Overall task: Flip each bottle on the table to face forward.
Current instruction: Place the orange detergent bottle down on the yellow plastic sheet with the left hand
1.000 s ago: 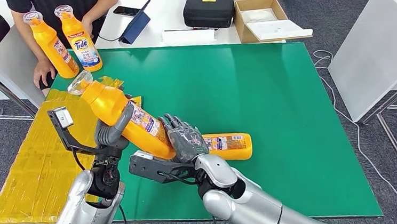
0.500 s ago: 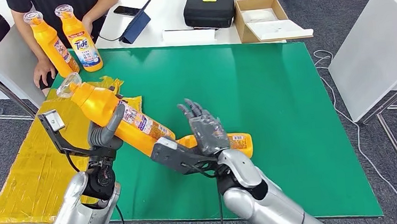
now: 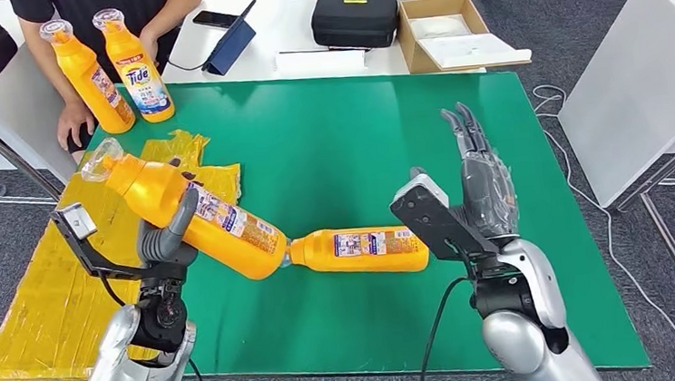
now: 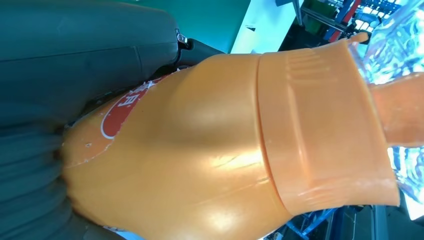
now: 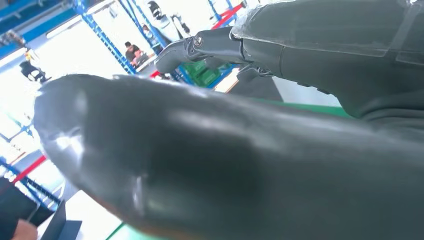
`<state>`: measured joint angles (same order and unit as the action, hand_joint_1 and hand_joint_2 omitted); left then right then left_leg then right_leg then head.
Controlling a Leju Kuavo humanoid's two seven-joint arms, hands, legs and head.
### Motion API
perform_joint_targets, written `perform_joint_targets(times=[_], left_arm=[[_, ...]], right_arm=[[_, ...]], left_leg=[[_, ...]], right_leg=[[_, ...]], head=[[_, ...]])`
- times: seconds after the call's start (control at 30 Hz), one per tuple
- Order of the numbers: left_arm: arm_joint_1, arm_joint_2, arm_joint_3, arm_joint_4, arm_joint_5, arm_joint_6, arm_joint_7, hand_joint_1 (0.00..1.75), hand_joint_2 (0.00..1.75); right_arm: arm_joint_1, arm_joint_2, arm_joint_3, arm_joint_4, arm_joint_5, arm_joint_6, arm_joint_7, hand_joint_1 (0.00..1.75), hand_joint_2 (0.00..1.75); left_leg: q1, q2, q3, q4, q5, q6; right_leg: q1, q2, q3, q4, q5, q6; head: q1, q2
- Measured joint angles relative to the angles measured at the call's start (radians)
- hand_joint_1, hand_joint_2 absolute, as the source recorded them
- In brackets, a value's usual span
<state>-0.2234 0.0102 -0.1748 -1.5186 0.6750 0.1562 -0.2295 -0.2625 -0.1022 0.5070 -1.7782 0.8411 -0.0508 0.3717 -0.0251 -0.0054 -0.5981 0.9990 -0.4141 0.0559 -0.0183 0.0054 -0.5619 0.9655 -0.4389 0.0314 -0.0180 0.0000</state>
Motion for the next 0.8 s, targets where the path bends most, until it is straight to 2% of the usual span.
perform_joint_targets(times=[0.1, 0.17, 0.27, 0.5, 0.6, 0.7, 0.8], left_arm=[[0.008, 0.008, 0.001, 0.000, -0.062, 0.023, -0.033, 1.75, 1.75], [0.018, 0.020, 0.005, 0.000, -0.194, 0.084, -0.080, 1.75, 1.75], [0.022, 0.042, 0.022, 0.000, -0.494, 0.219, -0.137, 1.75, 1.75], [-0.006, 0.114, 0.078, 0.073, -1.262, 0.497, -0.142, 1.75, 1.75], [-0.011, 0.134, 0.087, 0.132, -1.477, 0.533, -0.147, 1.75, 1.75], [-0.010, 0.136, 0.108, 0.178, -1.657, 0.536, -0.172, 1.75, 1.75], [-0.010, 0.134, 0.128, 0.216, -1.778, 0.536, -0.186, 1.75, 1.75]], right_arm=[[0.051, -0.020, -0.027, -0.031, 0.010, -0.018, -0.013, 0.00, 0.00], [0.106, -0.040, -0.047, -0.059, 0.017, -0.034, -0.032, 0.00, 0.00], [0.183, -0.066, -0.080, -0.098, 0.026, -0.042, -0.057, 0.00, 0.00], [0.275, -0.087, -0.124, -0.162, 0.037, -0.033, -0.069, 0.00, 0.00], [0.296, -0.096, -0.131, -0.177, 0.029, -0.033, -0.072, 0.00, 0.00], [0.309, -0.109, -0.132, -0.182, 0.016, -0.033, -0.077, 0.00, 0.00], [0.312, -0.121, -0.132, -0.182, 0.007, -0.033, -0.079, 0.00, 0.00]], left_leg=[[0.000, -0.001, 0.000, 0.000, 0.000, 0.000], [0.000, -0.001, 0.000, 0.000, 0.000, 0.000], [0.000, -0.001, -0.001, 0.000, 0.000, 0.000], [0.000, 0.000, -0.001, -0.001, 0.000, 0.000], [0.000, 0.000, -0.001, -0.001, 0.000, 0.000], [0.000, 0.000, -0.001, 0.000, 0.001, 0.000], [0.000, 0.000, -0.001, 0.000, 0.001, 0.000]], right_leg=[[0.000, -0.001, 0.000, 0.000, 0.000, 0.000], [0.000, -0.001, 0.000, 0.000, 0.000, 0.000], [0.000, -0.001, 0.000, 0.000, 0.000, 0.000], [0.000, -0.001, -0.002, 0.000, 0.000, 0.000], [0.000, -0.001, -0.002, 0.000, 0.000, 0.000], [0.000, 0.000, -0.002, 0.000, 0.000, 0.000], [0.000, 0.000, -0.001, 0.000, 0.000, 0.000]], head=[[0.000, 0.000], [0.000, 0.000], [0.000, 0.000], [0.000, 0.000], [0.000, 0.000], [0.000, 0.000], [0.000, 0.000]])
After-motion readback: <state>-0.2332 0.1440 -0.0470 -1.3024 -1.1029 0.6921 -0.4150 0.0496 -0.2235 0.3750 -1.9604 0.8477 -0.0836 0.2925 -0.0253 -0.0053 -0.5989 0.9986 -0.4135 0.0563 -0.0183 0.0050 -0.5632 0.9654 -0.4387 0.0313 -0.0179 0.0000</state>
